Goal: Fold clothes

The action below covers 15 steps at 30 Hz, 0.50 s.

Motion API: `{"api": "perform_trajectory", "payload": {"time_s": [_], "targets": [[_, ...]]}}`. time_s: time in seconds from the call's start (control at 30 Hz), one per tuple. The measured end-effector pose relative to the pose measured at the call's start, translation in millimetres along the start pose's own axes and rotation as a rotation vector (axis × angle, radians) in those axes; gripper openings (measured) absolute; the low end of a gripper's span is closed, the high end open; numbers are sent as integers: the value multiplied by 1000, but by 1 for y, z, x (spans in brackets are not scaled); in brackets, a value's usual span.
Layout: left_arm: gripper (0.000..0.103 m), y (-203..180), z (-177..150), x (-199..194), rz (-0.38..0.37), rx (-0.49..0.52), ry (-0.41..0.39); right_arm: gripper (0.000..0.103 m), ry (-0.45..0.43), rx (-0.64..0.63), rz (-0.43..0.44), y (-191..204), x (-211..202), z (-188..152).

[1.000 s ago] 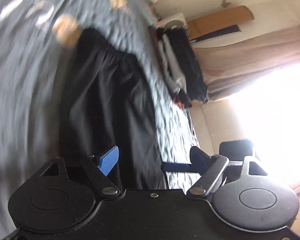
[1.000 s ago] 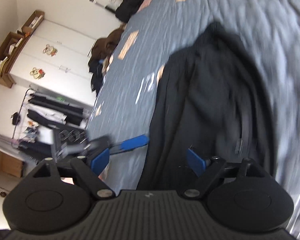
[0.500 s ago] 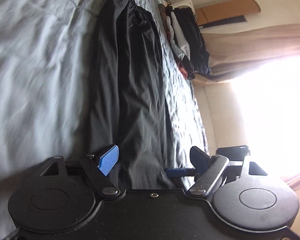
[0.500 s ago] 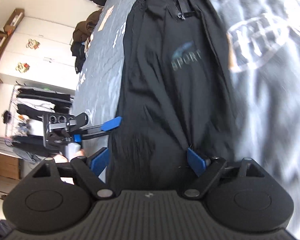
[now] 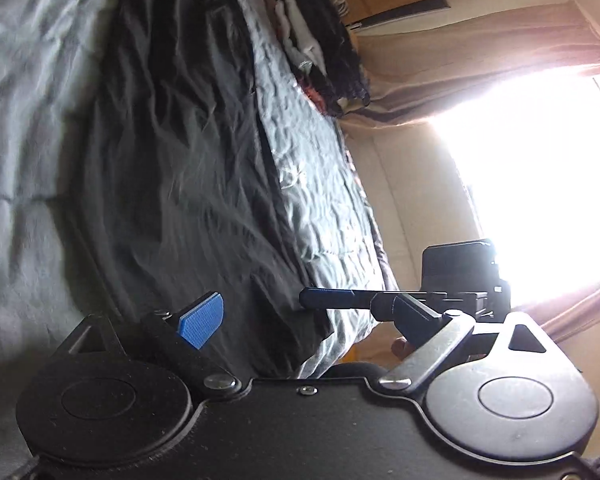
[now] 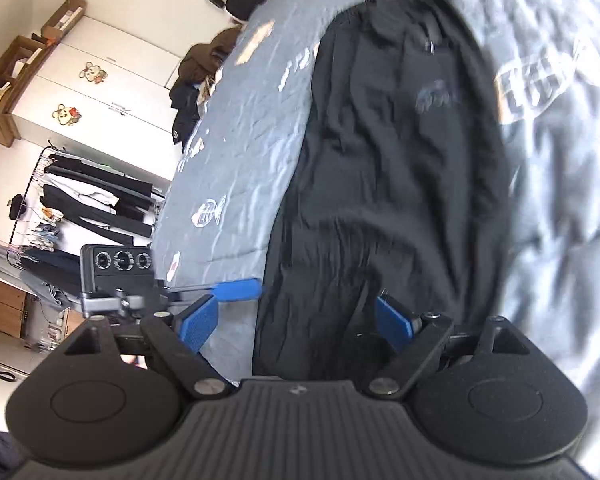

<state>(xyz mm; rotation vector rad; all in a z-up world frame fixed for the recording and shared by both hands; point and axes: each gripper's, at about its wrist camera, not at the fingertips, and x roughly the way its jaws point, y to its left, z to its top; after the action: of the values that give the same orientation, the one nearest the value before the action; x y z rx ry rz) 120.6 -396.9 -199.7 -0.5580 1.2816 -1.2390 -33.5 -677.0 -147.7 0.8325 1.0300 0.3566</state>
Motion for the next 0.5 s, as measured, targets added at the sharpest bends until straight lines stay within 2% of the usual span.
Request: {"api": "perform_trajectory", "payload": {"time_s": [0.07,0.1,0.2,0.27,0.4,0.5], "targets": [[75,10,-6,5,46,-2,14,85,24,14,-18,-4,13,-5],[73,13,-8,3,49,-1,11,84,25,21,-23,-7,12,-10],[74,5,-7,-20,85,7,-22,84,4,42,-39,-9,-5,-17],[75,-10,-7,-37,152,84,-41,85,-24,14,-52,-1,-21,-21],[75,-38,-29,-64,186,262,-35,85,-67,-45,-79,11,-48,-36],[75,-43,-49,-57,243,357,6,85,-81,-47,-87,13,-49,-42]]}}
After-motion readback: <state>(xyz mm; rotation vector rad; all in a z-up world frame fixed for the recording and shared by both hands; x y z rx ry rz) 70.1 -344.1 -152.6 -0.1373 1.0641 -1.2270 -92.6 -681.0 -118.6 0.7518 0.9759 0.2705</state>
